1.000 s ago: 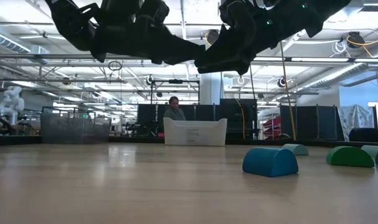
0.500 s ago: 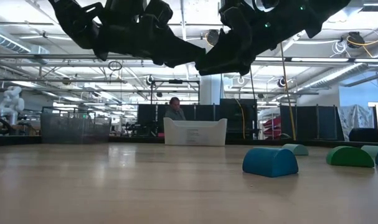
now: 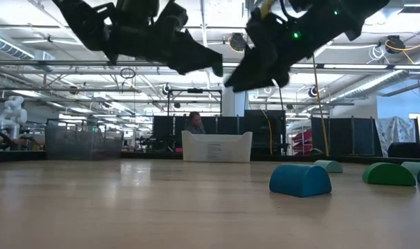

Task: Sort blocks by size
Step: Put the green semicircle block into the top black bin

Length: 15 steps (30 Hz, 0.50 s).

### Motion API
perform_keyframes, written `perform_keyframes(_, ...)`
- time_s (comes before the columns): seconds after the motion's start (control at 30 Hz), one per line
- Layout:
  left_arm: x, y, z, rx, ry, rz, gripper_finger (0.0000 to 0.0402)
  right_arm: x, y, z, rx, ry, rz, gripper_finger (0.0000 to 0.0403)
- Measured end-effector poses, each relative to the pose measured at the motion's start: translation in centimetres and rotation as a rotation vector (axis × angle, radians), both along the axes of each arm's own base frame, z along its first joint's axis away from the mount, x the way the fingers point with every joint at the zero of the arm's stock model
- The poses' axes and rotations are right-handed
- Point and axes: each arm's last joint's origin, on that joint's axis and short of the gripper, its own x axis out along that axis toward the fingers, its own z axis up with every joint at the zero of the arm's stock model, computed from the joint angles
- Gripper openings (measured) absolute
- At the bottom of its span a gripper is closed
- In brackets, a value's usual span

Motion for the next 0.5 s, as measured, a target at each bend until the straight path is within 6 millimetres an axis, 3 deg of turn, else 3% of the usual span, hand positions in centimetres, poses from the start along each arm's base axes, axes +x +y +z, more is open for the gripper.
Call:
perform_keyframes(0.27, -3.8, 3.6, 1.8, 0.045, 0.165, 0.291, 0.0137, -1.7, 0.3, -1.9, 0.125, 0.179, -0.124, 0.0193)
perform_keyframes(0.5, -7.6, 8.2, 1.9, -0.017, 0.251, 0.516, 0.0137, -2.7, 1.6, -2.5, 0.112, 0.237, -0.183, 0.0173)
